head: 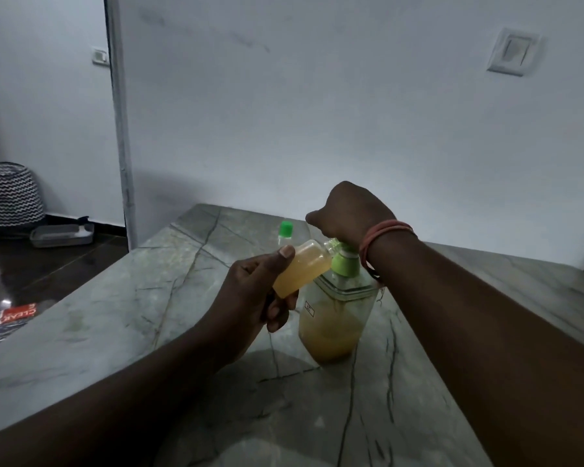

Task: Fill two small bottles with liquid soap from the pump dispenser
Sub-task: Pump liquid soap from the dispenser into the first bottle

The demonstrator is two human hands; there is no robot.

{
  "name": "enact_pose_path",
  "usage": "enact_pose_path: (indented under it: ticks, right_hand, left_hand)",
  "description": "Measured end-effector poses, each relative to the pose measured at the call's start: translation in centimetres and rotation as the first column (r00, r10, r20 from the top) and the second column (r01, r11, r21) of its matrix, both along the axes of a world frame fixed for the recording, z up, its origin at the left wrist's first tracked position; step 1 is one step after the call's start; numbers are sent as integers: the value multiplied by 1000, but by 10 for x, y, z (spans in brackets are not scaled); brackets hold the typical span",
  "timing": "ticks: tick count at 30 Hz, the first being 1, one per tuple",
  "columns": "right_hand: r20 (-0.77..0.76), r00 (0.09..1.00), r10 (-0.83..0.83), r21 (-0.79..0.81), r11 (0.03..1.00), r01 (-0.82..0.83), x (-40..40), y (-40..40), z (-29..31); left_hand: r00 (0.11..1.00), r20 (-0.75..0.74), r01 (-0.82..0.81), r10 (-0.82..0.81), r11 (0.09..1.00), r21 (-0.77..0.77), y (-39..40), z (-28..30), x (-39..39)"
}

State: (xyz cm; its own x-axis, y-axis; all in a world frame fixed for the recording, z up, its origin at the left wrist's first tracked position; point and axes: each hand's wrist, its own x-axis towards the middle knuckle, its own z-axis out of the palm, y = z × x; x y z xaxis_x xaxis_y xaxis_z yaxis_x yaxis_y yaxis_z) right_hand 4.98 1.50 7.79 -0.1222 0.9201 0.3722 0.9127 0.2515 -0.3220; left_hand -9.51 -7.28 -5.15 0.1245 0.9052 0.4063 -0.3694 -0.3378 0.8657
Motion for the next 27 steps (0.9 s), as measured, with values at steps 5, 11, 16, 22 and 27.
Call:
enact_pose_path:
  ticks: [5,11,16,22,27]
  right_hand:
    - [-8,999,-38,-42,998,37,4,0,-1]
    - [-36,998,-55,22,998,56,5,-3,2]
    - [48,999,-24,-56,998,27,2,-8,14]
    - [4,999,-34,49,998,33,3,-5,-1]
    - [5,999,-37,37,999,36,5,-7,5]
  left_hand:
    - [1000,6,5,-5,1000,11,-2,-1,4]
    - [1000,-3,-23,23,1000,6,-2,5,3]
    - [999,-4,-39,39,999,-7,-5,5,4]
    - [1000,-19,-18,18,1000,8,-2,2,3]
    - [1000,-14,-28,28,1000,11,-5,7,5]
